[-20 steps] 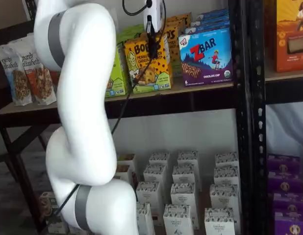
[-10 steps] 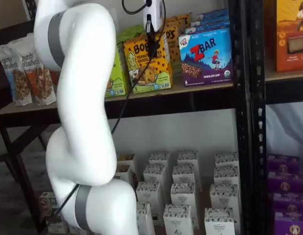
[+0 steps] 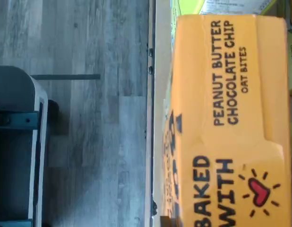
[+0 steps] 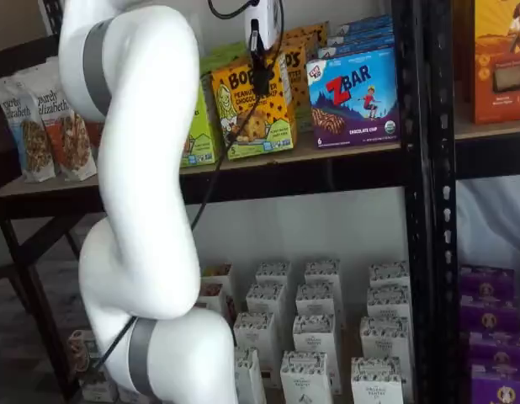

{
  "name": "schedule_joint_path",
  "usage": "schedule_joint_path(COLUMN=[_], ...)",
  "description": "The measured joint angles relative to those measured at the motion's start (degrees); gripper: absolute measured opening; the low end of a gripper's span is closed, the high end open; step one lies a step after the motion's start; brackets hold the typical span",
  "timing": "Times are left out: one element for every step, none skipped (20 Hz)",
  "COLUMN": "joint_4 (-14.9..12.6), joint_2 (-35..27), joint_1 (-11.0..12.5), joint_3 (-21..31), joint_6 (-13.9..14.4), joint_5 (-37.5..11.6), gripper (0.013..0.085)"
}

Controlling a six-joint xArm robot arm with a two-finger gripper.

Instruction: Pick up the orange box on the top shelf, the fifth box from the left

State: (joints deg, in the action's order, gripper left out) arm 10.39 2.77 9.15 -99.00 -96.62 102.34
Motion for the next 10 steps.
schedule_joint_path(joint_4=[0.2, 0.4, 0.6, 0.5, 0.4, 0.4, 0.4, 0.5, 0.7, 1.0], joint_2=[0.1, 0.3, 0.7, 1.3, 1.9, 2.6, 3.4, 4.0, 4.7, 5.4], joint_1=[0.0, 0.1, 0.1, 0.0, 0.0, -0.1, 0.0, 0.0, 0.1, 0.3], joint_3=[-0.1, -0.2, 0.0, 0.3, 0.7, 1.2, 1.8, 2.2, 2.7, 3.1], joint_6=[0.1, 0.1, 0.2, 0.2, 0.3, 0.4, 0.4, 0.4, 0.4, 0.4], joint_5=[0.3, 0.6, 0.7, 0.8, 0.9, 1.0, 1.3, 1.6, 2.1, 2.7], gripper=[0.037, 0.037, 0.037, 0.037, 0.037, 0.037, 0.037, 0.037, 0.037, 0.037])
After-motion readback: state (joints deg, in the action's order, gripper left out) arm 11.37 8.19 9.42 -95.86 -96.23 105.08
